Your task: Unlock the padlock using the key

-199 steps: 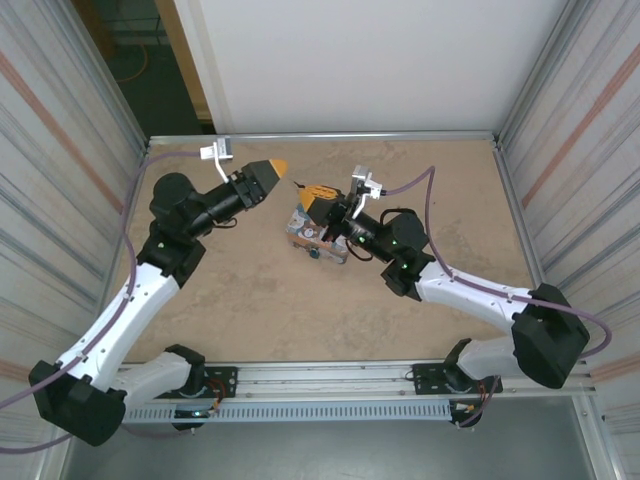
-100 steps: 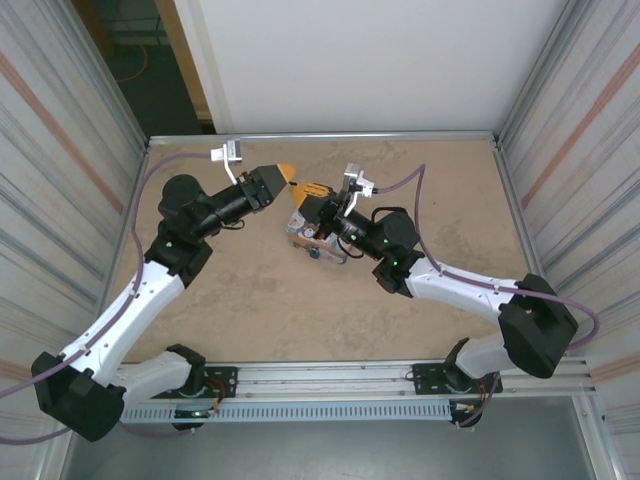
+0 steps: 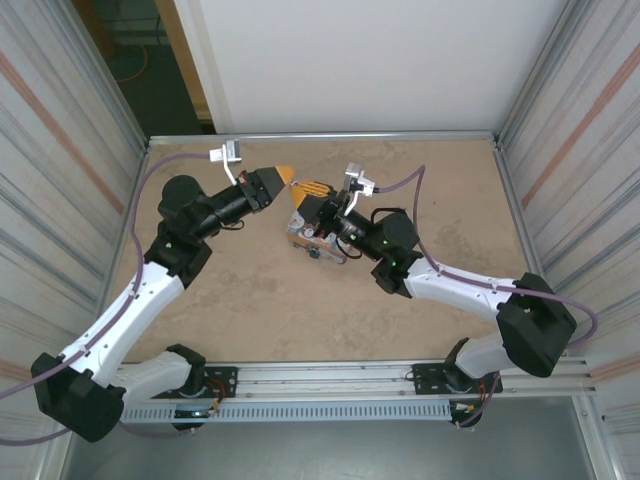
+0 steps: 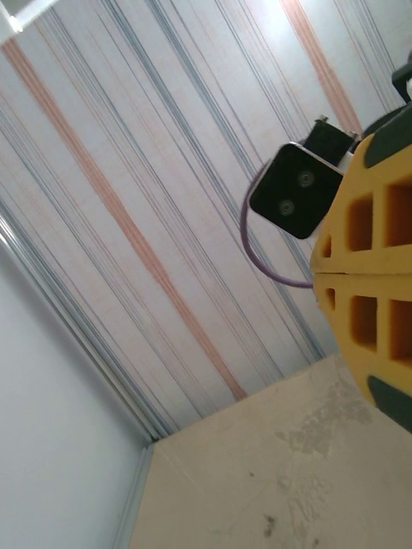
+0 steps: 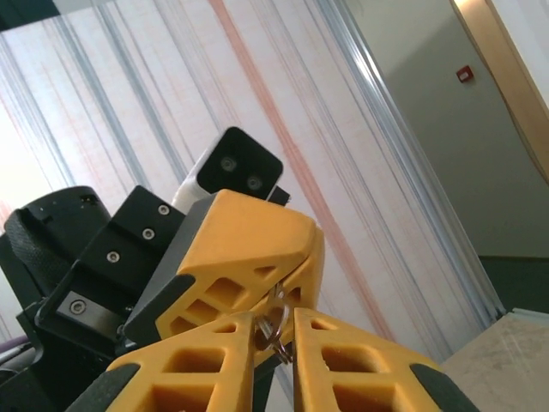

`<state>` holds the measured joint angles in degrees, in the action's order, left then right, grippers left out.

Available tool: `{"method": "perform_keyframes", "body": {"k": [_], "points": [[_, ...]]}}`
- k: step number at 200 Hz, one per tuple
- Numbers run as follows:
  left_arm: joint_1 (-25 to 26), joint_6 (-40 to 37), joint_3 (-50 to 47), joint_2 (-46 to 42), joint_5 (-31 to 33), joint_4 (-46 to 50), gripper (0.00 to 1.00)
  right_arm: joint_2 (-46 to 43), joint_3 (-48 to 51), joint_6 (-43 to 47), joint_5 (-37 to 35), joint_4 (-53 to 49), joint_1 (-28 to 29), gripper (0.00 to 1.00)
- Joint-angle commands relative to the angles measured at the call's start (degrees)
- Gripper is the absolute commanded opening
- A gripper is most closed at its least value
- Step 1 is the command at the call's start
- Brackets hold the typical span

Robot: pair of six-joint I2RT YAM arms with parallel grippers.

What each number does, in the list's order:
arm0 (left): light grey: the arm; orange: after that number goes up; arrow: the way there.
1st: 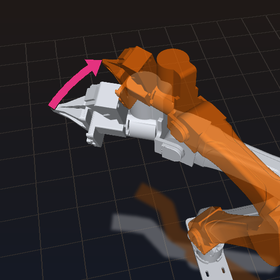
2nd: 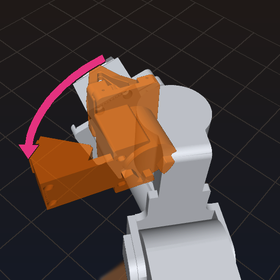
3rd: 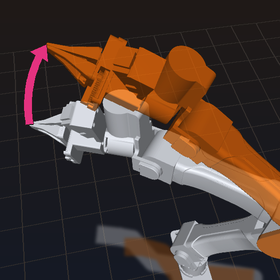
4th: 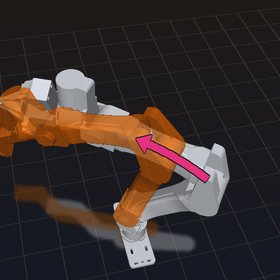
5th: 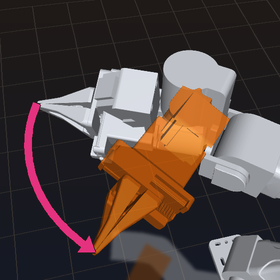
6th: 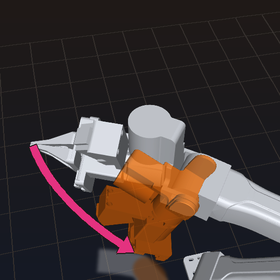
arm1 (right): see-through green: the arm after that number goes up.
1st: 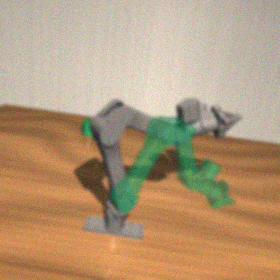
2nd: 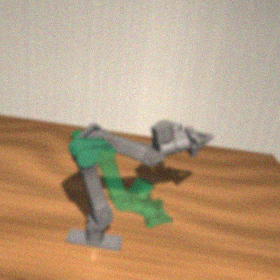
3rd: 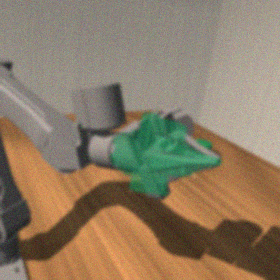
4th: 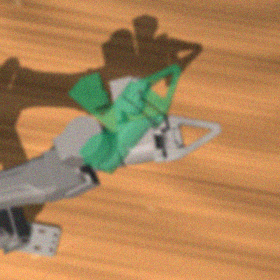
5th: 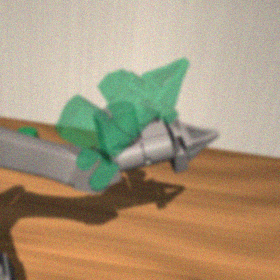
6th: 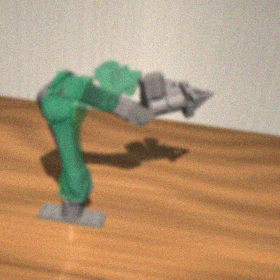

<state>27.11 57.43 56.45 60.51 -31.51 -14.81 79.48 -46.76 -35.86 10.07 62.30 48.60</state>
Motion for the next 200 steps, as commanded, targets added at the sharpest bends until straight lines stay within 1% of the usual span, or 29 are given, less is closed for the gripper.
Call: {"method": "perform_keyframes", "body": {"k": [1,22,42,59,107,141,200], "points": [[-0.07,-7.70,4.03,-1.87,-0.59,7.29,0.00,-4.01,1.21,-0.96,-0.14,-5.94,-2.00,0.32],[-0.47,-12.53,7.43,-1.67,-2.69,13.43,0.00,-6.96,1.49,-0.62,3.72,-13.27,-4.18,0.40],[-0.48,-16.66,10.55,-0.86,-4.53,18.22,0.00,-8.83,1.68,-1.65,7.32,-16.02,-5.91,0.46],[-0.48,-18.77,12.14,0.08,-6.00,20.80,0.00,-9.18,0.72,-3.98,10.32,-17.30,-6.99,0.48],[-0.48,-19.83,12.69,1.45,-7.58,21.77,0.00,-6.24,-3.79,-7.72,17.26,-16.90,-7.30,0.47],[-0.48,-19.90,12.29,1.72,-7.43,22.28,0.00,-4.64,-4.98,-9.47,19.06,-14.82,-7.03,0.45],[-0.51,-19.72,11.59,2.02,-6.50,22.48,0.00,-2.87,-6.11,-11.42,20.21,-14.41,-6.32,0.40]]}}
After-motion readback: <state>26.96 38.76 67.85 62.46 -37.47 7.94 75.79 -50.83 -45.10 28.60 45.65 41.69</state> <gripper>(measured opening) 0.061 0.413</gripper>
